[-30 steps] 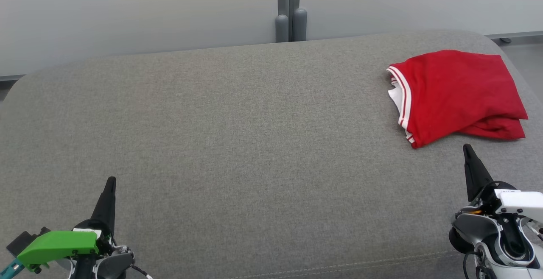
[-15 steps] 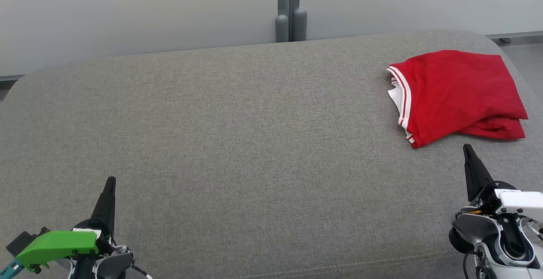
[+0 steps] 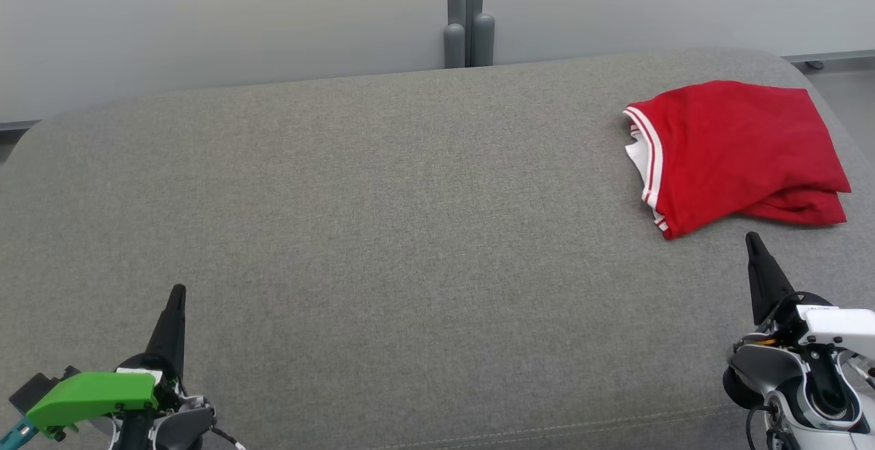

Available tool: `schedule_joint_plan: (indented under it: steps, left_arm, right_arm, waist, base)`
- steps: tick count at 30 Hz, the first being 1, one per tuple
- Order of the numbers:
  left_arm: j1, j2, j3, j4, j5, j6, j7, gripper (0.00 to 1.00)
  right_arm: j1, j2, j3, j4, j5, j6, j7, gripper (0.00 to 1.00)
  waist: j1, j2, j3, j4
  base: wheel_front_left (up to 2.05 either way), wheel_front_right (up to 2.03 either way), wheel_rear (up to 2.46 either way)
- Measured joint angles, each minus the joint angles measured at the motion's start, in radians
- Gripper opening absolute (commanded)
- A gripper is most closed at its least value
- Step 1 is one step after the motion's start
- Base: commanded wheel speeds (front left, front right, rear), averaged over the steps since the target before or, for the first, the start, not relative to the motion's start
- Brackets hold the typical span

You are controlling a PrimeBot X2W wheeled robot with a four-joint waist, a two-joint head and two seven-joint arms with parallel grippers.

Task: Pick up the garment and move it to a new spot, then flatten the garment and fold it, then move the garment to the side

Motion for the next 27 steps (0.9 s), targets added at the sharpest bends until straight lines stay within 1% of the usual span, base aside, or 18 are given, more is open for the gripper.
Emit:
schedule_joint_plan:
  steps: [27]
  left_arm:
    - [0.0, 0.0, 0.003, -0.002, 0.0, 0.0, 0.0, 0.0]
  right_arm:
    - [0.0, 0.001, -0.002, -0.001, 0.0, 0.0, 0.0, 0.0]
  waist:
    - [0.0, 0.0, 0.0, 0.0]
  base:
    - [0.0, 0.0, 0.0]
